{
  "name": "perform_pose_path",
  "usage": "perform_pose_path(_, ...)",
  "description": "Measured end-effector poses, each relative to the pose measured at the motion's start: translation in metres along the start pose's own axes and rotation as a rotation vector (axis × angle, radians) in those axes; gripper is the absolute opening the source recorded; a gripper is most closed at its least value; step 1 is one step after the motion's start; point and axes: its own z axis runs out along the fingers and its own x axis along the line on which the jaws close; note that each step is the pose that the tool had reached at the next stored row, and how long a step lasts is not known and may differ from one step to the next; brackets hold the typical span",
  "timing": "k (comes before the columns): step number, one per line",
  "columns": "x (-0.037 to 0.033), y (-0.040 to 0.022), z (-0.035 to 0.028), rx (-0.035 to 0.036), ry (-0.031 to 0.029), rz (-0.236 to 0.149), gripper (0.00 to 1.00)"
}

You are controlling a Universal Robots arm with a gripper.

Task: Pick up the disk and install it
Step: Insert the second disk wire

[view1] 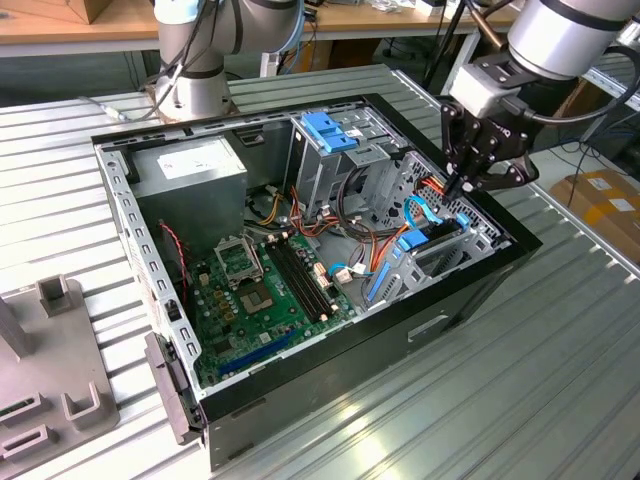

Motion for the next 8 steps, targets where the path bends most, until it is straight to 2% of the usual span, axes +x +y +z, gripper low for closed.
perform_pose_path(1, 0.0031, 0.0, 0.0002, 0.0001, -0.006, 0.001, 0.16)
perform_pose_path(4, 0.0073, 0.0002, 0.0024, 0.0002, -0.0069, 0.003, 0.16)
perform_pose_path(8, 0.0085, 0.0005, 0.0048, 0.0006, -0.0062, 0.009, 0.16)
